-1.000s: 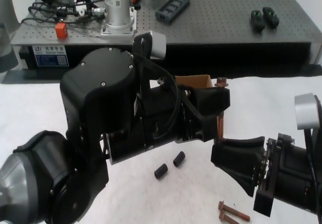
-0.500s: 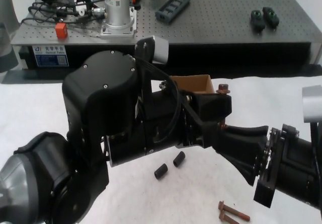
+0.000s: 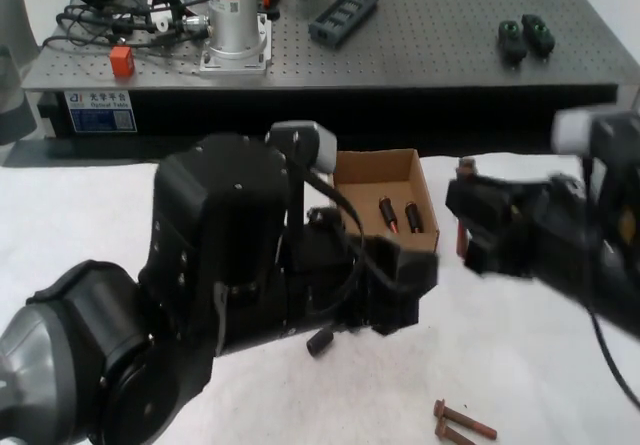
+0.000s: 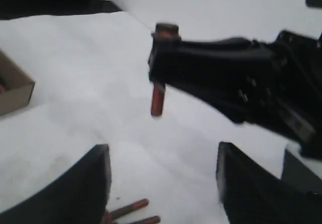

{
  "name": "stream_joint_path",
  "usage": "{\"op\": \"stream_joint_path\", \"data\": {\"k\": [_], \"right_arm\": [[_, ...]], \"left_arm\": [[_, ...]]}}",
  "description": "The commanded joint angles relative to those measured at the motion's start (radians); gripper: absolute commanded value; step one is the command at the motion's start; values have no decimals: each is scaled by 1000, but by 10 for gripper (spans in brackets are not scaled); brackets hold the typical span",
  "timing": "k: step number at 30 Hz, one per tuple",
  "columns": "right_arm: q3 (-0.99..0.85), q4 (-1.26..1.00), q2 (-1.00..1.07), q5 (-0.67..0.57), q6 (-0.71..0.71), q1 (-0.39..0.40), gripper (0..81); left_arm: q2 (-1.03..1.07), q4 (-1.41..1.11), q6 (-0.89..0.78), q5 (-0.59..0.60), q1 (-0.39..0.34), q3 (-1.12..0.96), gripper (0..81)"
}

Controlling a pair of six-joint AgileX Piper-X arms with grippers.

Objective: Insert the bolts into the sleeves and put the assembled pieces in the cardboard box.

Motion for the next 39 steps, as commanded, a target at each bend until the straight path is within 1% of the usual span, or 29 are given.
{"op": "stream_joint_path", "data": {"k": [1,7,11,15,18,20,24,25,26,27,30,33,36,39], "right_arm": [[-188,99,243,50,-101,-46,25],[-577,311,648,108,-179,-51,25],[-848,551,880,174,-219,-48,25],[-1037,707,1023,208,-221,-48,25],[-1112,816,1074,214,-221,-48,8],[-1126,845,1088,206,-243,-49,96],[-1126,822,1074,193,-262,-49,392],[-1126,812,1058,176,-262,-49,438],[-1124,799,1039,151,-262,-49,443],[-1121,788,1010,120,-262,-49,431],[-1107,801,902,60,-276,-49,357],[-1029,825,764,34,-286,-49,307],[-888,890,630,17,-320,-44,292],[-692,928,498,21,-361,-23,284]], "left_arm": [[-6,68,27,-59,4,-5,444],[-6,276,93,-174,4,-5,444],[-6,372,115,-224,4,-5,444],[-6,419,129,-243,4,-5,444],[-6,430,129,-242,4,-5,444],[-6,430,129,-242,4,-5,444],[-6,430,129,-242,4,-5,444],[-6,430,129,-242,4,-5,444],[-6,430,129,-242,4,-5,444],[-6,430,129,-242,4,-5,444],[-6,430,129,-242,4,-5,444],[-6,430,129,-242,4,-5,444],[-6,430,129,-242,4,-5,444],[-6,430,129,-242,4,-5,444]]}}
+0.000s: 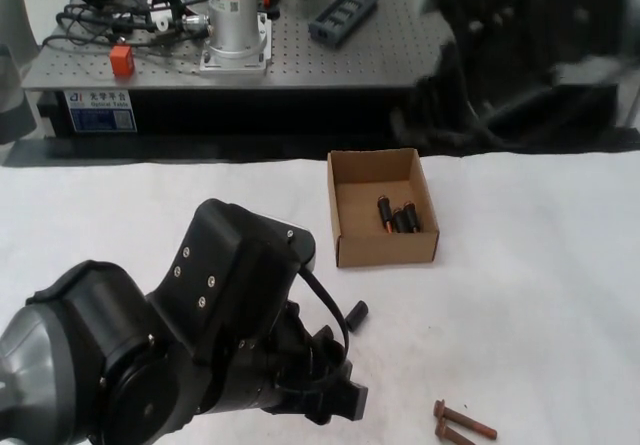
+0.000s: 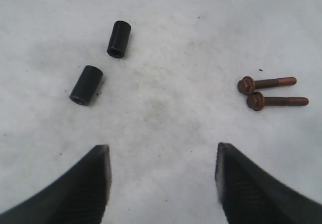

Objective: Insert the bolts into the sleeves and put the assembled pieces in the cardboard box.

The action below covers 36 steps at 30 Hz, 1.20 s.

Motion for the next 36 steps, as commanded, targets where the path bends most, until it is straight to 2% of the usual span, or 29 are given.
{"op": "stream_joint_path", "data": {"k": [1,5,11,32,36], "right_arm": [[235,77,-51,-12,-59,18,284],[415,114,-140,82,-101,65,284],[542,96,-127,201,-106,102,284],[569,40,1,173,-97,102,284],[569,50,8,136,-97,124,284]], "left_arm": [[-6,-4,14,-14,3,-5,444],[-6,-4,14,-14,3,-5,444],[-6,-4,21,-14,3,-5,444],[-6,-4,58,-16,3,-5,444],[-6,-4,58,-17,3,-5,444]]}}
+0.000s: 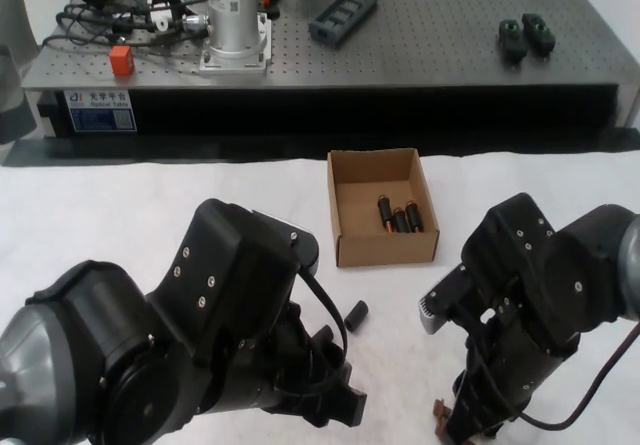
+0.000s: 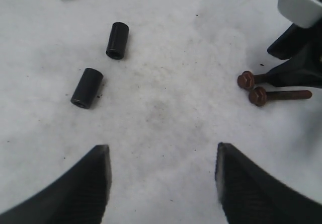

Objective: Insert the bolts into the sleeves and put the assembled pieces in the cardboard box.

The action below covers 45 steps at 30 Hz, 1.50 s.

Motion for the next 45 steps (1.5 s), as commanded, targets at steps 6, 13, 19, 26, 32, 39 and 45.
{"op": "stream_joint_path", "data": {"k": [6,13,19,26,32,39,45], "right_arm": [[1,-8,32,-23,1,63,284],[1,-29,71,12,4,69,284],[1,-24,74,98,3,69,67],[-1,-83,47,101,101,69,27],[1,-75,-109,89,133,47,27],[1,59,-290,8,169,5,27],[1,115,-424,5,182,2,27]], "left_arm": [[-6,-4,26,-16,3,-5,444],[-6,-4,32,-16,3,-5,444],[-6,-4,34,-16,3,-5,444],[-1,-15,135,99,3,-5,444],[116,-28,228,130,28,-72,436],[362,186,348,146,74,-342,397],[571,376,497,66,88,-577,397]]}}
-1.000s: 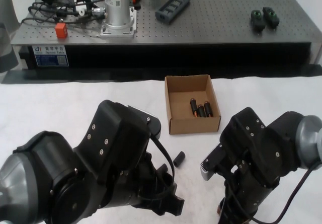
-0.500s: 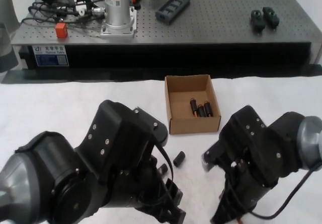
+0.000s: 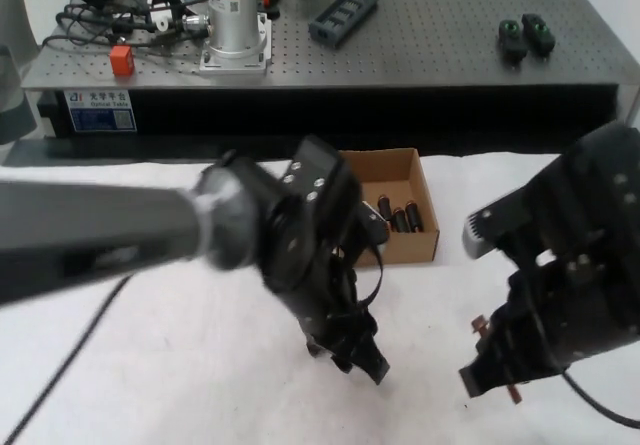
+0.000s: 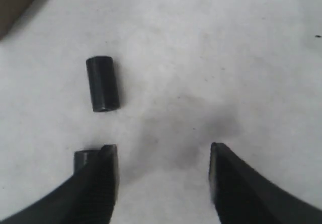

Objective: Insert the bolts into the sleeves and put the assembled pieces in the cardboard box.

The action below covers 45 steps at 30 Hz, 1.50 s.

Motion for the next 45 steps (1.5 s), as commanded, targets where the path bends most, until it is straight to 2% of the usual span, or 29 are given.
{"op": "stream_joint_path", "data": {"k": [1,7,20,22,25,26,32,39,45], "right_arm": [[-3,21,-83,-16,9,-5,27],[-3,21,-152,-16,9,-5,27],[-3,16,-158,-16,9,-5,27],[-3,15,-158,-18,9,-5,27],[-3,7,-156,-36,9,-5,27],[-3,4,-156,-43,9,-5,27],[-3,-2,-156,-56,9,-5,27],[-3,-2,-156,-56,9,-5,27],[-3,-2,-156,-56,9,-5,27]], "left_arm": [[-8,13,18,-14,2,-2,397],[94,135,66,-140,35,-132,397],[36,127,47,-174,81,-139,377],[26,131,36,-129,90,-139,377],[24,108,9,86,92,-148,377],[30,103,-7,109,89,-154,377],[86,123,-24,82,66,-239,377],[218,301,13,69,35,-422,377],[280,333,14,18,14,-476,377]]}}
